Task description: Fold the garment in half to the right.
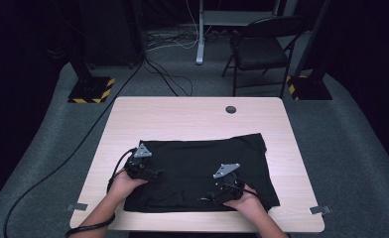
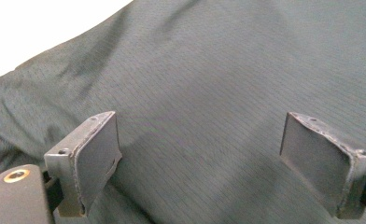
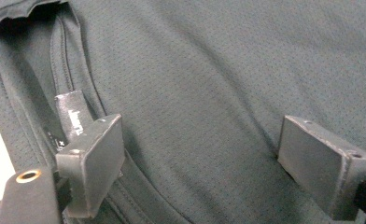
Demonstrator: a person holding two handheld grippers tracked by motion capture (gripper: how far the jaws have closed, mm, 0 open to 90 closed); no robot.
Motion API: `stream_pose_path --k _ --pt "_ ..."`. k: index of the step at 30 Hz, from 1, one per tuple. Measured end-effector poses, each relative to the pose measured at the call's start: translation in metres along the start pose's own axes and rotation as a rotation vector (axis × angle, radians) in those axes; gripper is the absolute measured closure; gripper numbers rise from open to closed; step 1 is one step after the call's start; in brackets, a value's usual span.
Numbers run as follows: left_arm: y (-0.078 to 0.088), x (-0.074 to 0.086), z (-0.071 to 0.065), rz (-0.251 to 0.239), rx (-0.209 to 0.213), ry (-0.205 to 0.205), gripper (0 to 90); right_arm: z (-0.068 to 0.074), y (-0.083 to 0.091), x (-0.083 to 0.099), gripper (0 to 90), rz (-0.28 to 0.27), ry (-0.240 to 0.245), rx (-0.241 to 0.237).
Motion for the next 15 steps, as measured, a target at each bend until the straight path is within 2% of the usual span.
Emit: stream_pose_path --k 4,7,12,15 --pt "-0.0083 0.0035 0.0025 0.036 -0.003 -0.010 11.0 -0.0005 0.0003 0.0013 13.8 -0.015 -0.008 0.000" --pt "-0.0073 0.0041 0.0022 0.042 0.011 -0.007 10.6 -0.0004 0.0012 0.0031 13.9 -0.026 -0.014 0.000" --pt "-0.0014 0.0080 -0.0026 0.073 0.041 -0.032 10.8 0.0017 0.0040 0.0075 13.9 -0.037 -0.019 0.001" --pt "0.0006 0.0020 -0.0008 0.076 0.048 -0.012 12.8 0.0036 0.0061 0.0086 16.4 -0.032 -0.021 0.006"
Point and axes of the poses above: each handheld gripper's, and its own axes: y roughly backward along the jaws, x roughly out of its underside, z roughly to its left, the point moved 8 cm from there along -y, roughly forward along the jaws, and after that the axes turned 7 degrees about -y, right-handed, at the moved point
